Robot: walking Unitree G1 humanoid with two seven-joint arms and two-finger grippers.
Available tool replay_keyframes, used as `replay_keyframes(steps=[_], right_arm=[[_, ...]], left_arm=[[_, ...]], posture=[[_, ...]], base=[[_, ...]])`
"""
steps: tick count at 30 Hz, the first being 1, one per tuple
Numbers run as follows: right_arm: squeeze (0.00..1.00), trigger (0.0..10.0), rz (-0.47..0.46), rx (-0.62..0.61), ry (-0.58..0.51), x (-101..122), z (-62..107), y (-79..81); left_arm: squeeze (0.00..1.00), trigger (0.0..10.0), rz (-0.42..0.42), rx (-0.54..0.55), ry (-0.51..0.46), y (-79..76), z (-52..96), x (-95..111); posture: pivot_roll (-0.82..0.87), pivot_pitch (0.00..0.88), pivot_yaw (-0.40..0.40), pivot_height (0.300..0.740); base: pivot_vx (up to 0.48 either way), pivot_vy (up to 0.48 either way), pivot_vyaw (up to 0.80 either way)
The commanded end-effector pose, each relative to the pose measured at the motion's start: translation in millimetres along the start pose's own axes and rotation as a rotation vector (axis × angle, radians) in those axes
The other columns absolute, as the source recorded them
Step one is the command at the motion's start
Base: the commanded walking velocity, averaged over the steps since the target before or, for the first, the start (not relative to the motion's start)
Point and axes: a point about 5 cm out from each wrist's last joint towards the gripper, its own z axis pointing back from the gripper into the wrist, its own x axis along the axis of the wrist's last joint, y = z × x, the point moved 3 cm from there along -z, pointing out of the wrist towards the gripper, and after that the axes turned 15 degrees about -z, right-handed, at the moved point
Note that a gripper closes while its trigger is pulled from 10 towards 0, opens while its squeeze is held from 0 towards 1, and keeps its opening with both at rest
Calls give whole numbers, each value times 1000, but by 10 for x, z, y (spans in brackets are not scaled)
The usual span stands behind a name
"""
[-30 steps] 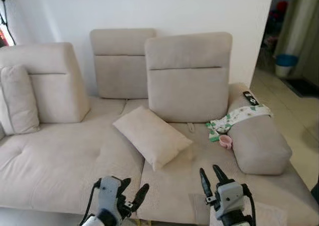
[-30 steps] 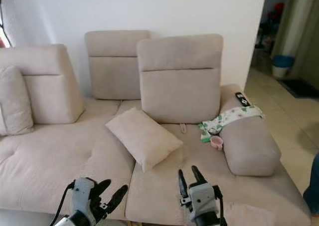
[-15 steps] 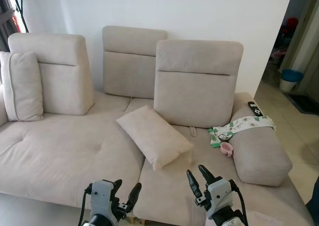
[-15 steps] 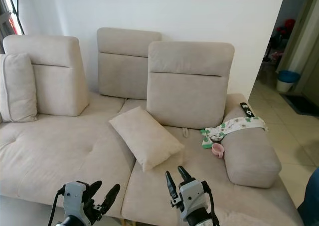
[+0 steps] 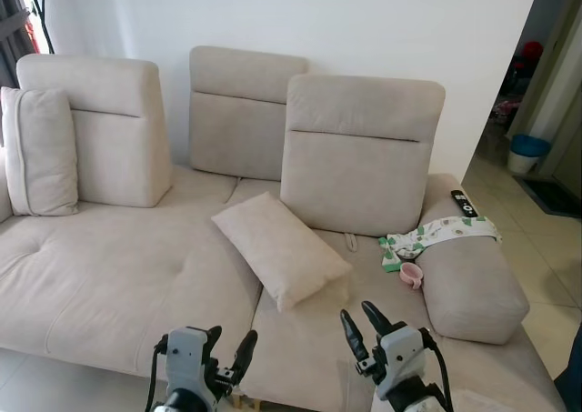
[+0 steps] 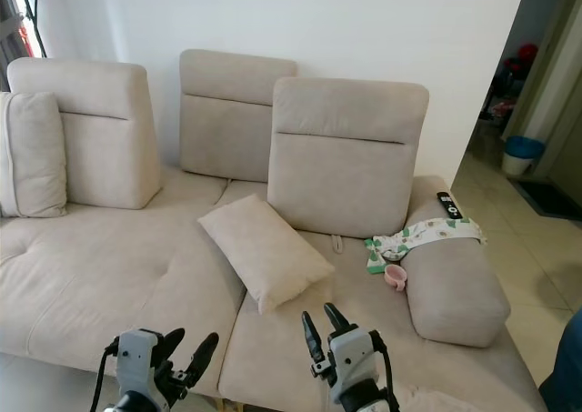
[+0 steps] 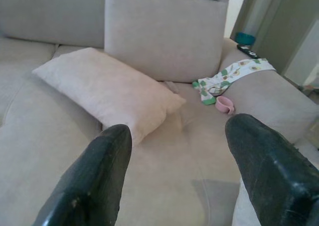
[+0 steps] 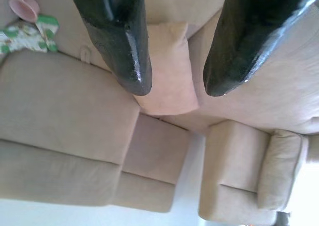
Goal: Move the pillow to the sofa from floor
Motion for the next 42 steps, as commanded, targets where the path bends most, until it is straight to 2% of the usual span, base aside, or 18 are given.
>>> replay_keyframes(steps=[1,15,25,42], right_arm=[[0,10000,12,-20,-21,40,14,-28],[0,10000,-5,-107,-25,28,163,-59],[0,10000,15,-147,-31,48,246,-79],[0,10000,21,-177,-23,43,284,-100]], left_arm=[[0,10000,-4,-18,29,-33,3,-65],[0,10000,-4,-77,34,-98,-51,-70],[0,10000,-2,-116,30,-148,-112,-60],[0,10000,-14,-155,25,-101,-125,-41]], posture=[[195,0,-18,740],[114,0,31,740],[78,0,47,740],[67,0,60,740]], base=[[0,0,0],[0,0,0],[0,0,0],[0,0,0]])
